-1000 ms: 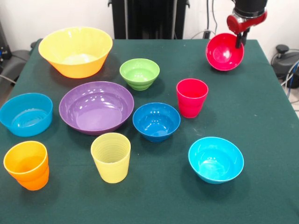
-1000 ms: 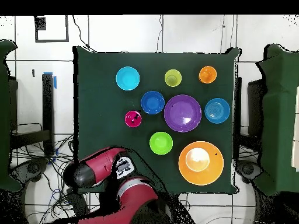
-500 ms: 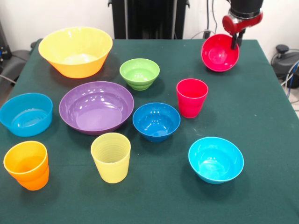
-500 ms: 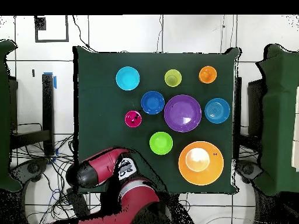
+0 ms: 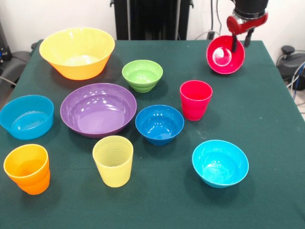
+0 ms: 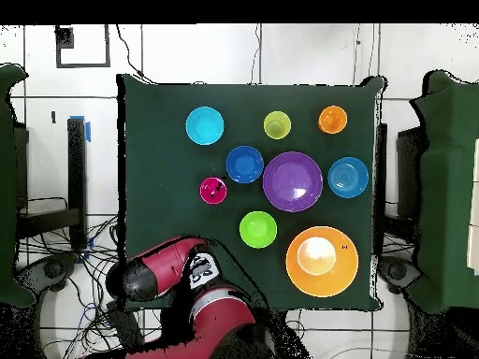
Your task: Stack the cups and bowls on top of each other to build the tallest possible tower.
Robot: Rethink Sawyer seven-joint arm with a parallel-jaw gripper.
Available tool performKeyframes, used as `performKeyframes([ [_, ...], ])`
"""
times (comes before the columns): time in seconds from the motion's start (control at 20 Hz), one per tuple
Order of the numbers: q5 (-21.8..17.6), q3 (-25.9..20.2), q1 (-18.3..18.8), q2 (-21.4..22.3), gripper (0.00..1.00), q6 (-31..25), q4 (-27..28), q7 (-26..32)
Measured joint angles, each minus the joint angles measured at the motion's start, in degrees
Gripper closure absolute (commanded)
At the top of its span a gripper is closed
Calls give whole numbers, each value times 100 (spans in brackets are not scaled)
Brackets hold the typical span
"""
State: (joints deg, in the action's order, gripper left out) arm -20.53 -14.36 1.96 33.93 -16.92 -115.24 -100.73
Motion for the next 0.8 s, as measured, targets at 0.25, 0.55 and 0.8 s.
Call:
performKeyframes([
  [0.25, 0, 26, -14, 6, 0, 0, 0, 0],
  [0.55, -1, 39, -18, 39, 0, 0, 0, 0],
  [0.8, -1, 34, 7, 223, 0, -2, -29, 0],
])
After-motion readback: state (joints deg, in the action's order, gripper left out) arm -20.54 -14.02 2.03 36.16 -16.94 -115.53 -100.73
